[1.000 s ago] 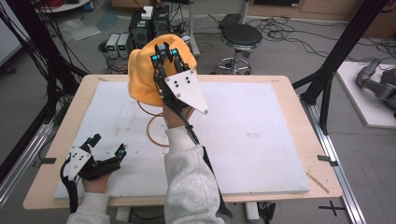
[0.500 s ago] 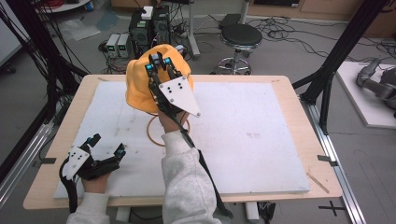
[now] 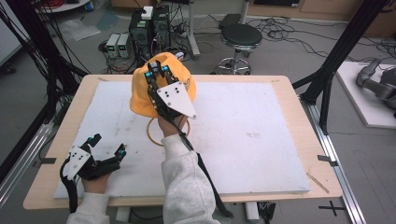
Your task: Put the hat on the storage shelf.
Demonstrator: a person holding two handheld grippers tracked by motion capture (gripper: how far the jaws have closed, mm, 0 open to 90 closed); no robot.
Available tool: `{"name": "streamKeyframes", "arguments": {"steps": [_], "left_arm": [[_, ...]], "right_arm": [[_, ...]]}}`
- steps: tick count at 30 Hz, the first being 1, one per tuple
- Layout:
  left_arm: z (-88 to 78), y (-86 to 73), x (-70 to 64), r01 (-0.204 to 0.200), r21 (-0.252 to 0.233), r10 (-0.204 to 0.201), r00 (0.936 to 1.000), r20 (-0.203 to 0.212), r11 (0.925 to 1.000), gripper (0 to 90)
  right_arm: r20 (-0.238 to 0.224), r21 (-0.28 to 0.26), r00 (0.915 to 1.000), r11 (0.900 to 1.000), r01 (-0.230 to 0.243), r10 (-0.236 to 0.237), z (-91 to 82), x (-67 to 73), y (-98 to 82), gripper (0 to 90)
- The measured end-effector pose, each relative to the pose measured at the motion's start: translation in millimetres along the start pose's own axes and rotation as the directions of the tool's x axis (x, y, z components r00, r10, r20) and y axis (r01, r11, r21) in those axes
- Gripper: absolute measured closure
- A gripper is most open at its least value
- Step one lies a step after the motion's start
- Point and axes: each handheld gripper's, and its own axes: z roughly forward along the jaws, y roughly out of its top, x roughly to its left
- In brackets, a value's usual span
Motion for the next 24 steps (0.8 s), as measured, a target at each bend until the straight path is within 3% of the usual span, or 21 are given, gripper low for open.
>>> {"name": "streamKeyframes", "arguments": {"steps": [17, 24], "left_arm": [[-0.1, -0.1, 0.2, 0.006, -0.004, -0.006, 1.0000, 0.005, 1.0000, 3.9], [-0.3, -0.1, 0.4, 0.007, -0.005, -0.007, 1.0000, 0.007, 1.0000, 3.9]], "right_arm": [[-0.021, 0.049, 0.9997, 0.999, -0.009, 0.010, -3.7, 2.4, -14.7, 73.0], [-0.026, 0.053, 0.9994, 0.998, -0.023, 0.025, -5.0, 2.3, -16.2, 67.2]]}}
